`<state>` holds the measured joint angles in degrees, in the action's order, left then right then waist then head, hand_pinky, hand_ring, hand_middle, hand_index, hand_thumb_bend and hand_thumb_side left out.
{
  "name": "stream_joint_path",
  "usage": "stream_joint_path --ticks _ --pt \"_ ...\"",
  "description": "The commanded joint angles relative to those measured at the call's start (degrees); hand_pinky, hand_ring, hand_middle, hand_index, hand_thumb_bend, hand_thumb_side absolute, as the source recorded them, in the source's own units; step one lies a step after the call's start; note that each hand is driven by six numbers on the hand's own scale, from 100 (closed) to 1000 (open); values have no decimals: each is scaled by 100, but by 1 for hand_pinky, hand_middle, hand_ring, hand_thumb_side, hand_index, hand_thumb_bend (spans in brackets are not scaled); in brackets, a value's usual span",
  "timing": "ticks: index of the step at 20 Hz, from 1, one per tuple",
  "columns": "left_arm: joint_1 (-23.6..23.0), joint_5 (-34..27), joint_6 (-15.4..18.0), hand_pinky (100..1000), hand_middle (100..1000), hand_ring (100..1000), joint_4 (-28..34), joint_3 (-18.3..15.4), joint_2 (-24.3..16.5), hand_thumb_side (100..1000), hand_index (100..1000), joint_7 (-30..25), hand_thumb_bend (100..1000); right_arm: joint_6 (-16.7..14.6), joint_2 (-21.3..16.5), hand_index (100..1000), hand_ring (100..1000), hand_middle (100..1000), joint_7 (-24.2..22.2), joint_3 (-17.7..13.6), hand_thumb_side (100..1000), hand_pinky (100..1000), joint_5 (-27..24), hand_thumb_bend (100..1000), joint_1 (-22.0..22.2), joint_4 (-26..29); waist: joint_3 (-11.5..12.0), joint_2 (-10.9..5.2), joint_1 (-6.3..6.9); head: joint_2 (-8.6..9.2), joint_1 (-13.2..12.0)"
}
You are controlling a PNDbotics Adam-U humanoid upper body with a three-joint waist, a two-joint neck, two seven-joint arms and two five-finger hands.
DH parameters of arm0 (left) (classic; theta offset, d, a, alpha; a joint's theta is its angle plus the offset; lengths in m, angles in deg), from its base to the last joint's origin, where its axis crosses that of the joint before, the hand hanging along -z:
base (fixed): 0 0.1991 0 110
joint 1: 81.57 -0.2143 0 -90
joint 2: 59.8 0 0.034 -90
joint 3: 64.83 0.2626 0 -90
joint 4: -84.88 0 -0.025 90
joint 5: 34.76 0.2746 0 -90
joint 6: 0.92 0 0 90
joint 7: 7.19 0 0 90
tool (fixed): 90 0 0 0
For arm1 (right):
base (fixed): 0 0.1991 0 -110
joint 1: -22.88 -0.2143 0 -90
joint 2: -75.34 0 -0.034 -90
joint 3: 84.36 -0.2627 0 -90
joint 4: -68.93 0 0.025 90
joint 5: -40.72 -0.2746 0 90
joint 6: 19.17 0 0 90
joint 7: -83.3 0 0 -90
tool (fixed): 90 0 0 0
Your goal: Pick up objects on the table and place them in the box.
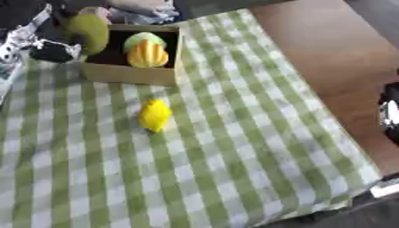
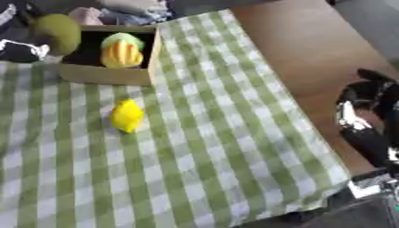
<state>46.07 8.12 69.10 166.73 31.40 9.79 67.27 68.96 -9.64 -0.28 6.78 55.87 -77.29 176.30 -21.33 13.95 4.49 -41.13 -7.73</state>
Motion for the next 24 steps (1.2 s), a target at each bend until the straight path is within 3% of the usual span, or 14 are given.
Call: stream_joint_path --ticks 1,3,6,11,13,14,15,22,24 --pt "226 51 -166 771 860 793 -406 155 13 449 918 286 360 -11 -40 839 662 635 -24 1 422 620 -28 100 -68 54 -16 -87 37 81 -36" --pt "299 65 -58 778 887 808 -711 217 59 510 938 474 398 -10 -33 838 662 635 -20 -4 421 620 -29 100 -60 50 -12 -84 30 76 -22" --pt "314 35 140 779 884 810 -932 203 62 528 932 754 397 -9 -23 838 663 635 -11 -17 421 620 -25 100 -53 47 21 -78 17 79 23" --pt "90 -318 454 746 776 736 -474 351 -154 505 869 1086 376 0 -12 837 663 635 25 -60 422 620 -9 100 -35 44 121 -77 -6 72 131" --pt "-12 -492 626 736 749 710 -193 518 -233 540 845 984 369 4 -1 838 663 635 44 -80 424 620 -2 100 -28 42 174 -78 -17 59 173" --pt "-79 -578 712 738 750 711 -52 618 -273 536 845 910 473 1 1 838 663 635 47 -81 425 620 1 100 -36 46 186 -77 -20 57 187" --pt "-148 -647 799 741 751 713 89 739 -323 548 845 828 394 -2 1 839 663 635 47 -82 425 620 2 100 -42 50 195 -78 -24 53 200" --pt "-682 -715 1425 762 781 741 1108 1690 -649 551 856 207 439 11 -10 841 662 635 97 -134 428 620 13 100 -57 71 182 -74 -36 64 225" --pt "-773 -642 1608 767 798 752 1405 1808 -689 547 867 24 447 14 -10 841 662 635 109 -145 429 620 15 100 -60 77 180 -74 -44 63 231"
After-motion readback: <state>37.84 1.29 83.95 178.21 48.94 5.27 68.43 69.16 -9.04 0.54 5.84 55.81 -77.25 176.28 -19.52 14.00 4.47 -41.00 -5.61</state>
